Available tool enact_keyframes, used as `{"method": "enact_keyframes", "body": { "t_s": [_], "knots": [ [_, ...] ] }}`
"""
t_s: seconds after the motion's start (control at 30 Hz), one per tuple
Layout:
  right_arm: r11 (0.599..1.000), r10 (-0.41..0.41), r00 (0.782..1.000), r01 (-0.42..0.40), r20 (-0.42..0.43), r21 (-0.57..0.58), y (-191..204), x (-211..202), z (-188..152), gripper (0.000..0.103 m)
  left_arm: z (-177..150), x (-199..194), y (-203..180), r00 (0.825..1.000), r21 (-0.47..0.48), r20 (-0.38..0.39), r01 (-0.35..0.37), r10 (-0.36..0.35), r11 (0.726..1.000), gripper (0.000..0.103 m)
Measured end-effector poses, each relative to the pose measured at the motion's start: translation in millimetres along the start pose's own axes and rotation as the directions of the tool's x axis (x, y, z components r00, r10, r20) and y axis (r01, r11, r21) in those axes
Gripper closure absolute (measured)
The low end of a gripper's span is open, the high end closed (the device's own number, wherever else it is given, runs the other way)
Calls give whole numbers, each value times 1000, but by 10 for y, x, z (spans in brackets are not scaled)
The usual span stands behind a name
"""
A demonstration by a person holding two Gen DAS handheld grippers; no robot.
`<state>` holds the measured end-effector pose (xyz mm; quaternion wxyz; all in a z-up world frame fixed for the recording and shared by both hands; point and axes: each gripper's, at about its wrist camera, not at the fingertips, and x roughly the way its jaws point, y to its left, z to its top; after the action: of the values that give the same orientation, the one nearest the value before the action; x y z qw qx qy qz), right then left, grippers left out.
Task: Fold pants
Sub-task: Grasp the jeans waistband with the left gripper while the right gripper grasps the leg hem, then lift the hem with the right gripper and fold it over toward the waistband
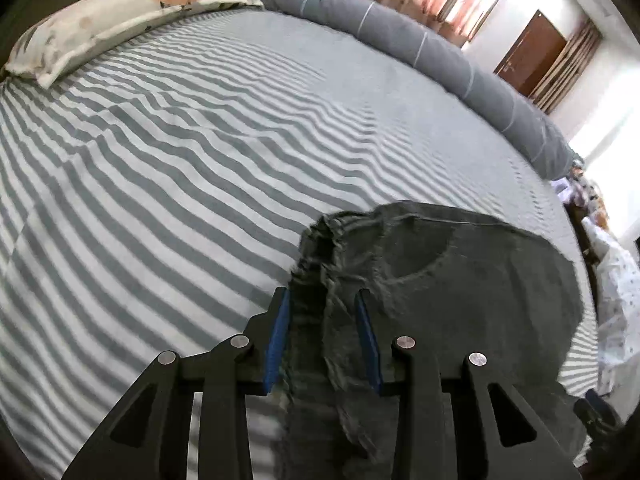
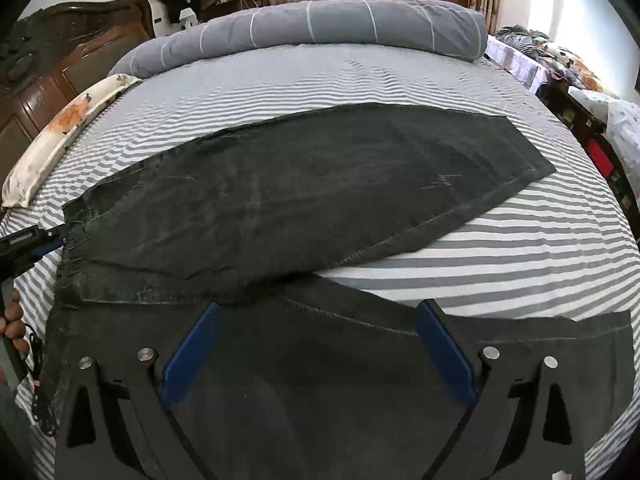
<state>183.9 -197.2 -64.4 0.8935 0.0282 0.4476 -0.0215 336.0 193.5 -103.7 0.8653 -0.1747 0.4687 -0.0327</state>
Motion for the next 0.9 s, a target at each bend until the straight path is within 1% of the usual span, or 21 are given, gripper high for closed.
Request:
{"method": "enact_keyframes", "body": {
  "t_s": [0.1, 0.27, 0.43, 0.5, 0.57, 0.6, 0.7, 0.77, 0.8, 0.83, 0.87, 0.9],
  "knots": [
    [1000, -7, 1000, 6, -10, -18, 42, 108, 51, 7, 98, 126, 12, 1000, -2, 8, 29, -29, 1000, 68],
    [998, -3, 1000, 2, -14, -58, 162, 255, 180, 7, 247, 306, -16, 997, 23, 8, 71, -71, 997, 68],
    [995, 17, 1000, -17, 0, -103, 289, 357, 375, 7, 308, 363, -75, 995, 42, 3, 95, -95, 995, 68],
    [991, 23, 1000, -22, 3, -133, 343, 427, 477, 7, 306, 344, -127, 996, 76, -5, 84, -84, 994, 76],
    [986, 19, 1000, -20, -4, -168, 394, 512, 580, 7, 305, 313, -187, 997, 92, -12, 82, -82, 992, 87],
    [981, 26, 1000, -28, -14, -192, 421, 564, 656, 7, 296, 282, -200, 996, 94, -14, 86, -85, 992, 89],
    [960, 65, 997, -75, -46, -270, 480, 680, 862, 7, 273, 158, -295, 997, 131, 11, 78, -80, 988, 90],
    [932, 95, 992, -119, -87, -344, 536, 771, 1064, 7, 263, 47, -363, 996, 160, 32, 80, -86, 984, 91],
    [911, 104, 988, -140, -113, -388, 576, 823, 1195, 7, 264, -27, -373, 994, 161, 47, 94, -103, 982, 91],
    [898, 111, 986, -153, -124, -411, 591, 838, 1251, 7, 260, -97, -372, 990, 161, 59, 115, -125, 980, 91],
    [867, 126, 980, -185, -157, -462, 650, 883, 1393, 7, 263, -149, -380, 988, 164, 70, 128, -141, 978, 91],
    [851, 126, 977, -196, -172, -488, 688, 908, 1459, 7, 260, -203, -382, 985, 171, 82, 137, -153, 976, 91]
  ]
}}
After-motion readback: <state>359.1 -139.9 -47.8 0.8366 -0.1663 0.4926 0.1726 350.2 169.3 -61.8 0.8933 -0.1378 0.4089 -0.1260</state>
